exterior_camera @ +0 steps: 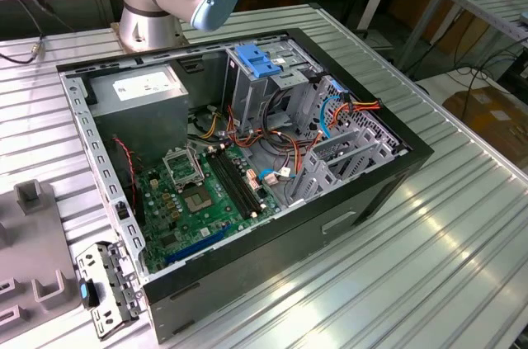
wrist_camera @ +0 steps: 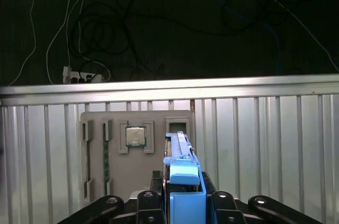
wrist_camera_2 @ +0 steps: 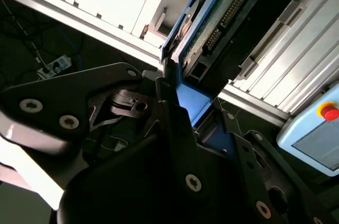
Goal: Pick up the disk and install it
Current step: 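Pick up the disk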
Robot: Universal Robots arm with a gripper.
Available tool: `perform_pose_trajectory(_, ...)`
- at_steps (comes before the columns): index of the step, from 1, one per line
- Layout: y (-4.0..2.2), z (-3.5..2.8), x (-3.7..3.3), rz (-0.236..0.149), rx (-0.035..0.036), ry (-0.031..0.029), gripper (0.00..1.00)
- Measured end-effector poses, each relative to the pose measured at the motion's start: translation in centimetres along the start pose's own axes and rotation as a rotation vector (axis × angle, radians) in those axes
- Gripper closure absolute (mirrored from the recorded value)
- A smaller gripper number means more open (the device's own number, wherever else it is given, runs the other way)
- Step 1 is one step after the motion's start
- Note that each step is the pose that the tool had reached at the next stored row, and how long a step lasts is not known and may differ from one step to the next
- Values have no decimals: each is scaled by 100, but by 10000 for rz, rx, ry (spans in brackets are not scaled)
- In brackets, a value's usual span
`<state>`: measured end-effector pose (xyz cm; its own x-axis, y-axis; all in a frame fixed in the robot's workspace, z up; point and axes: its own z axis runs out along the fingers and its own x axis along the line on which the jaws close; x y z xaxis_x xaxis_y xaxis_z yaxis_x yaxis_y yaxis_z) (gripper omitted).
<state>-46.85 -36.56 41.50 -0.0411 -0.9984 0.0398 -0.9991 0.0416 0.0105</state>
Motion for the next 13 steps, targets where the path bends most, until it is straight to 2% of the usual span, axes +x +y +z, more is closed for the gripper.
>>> perform_pose_trajectory(13,1,-114,5,-1,-17,0,63)
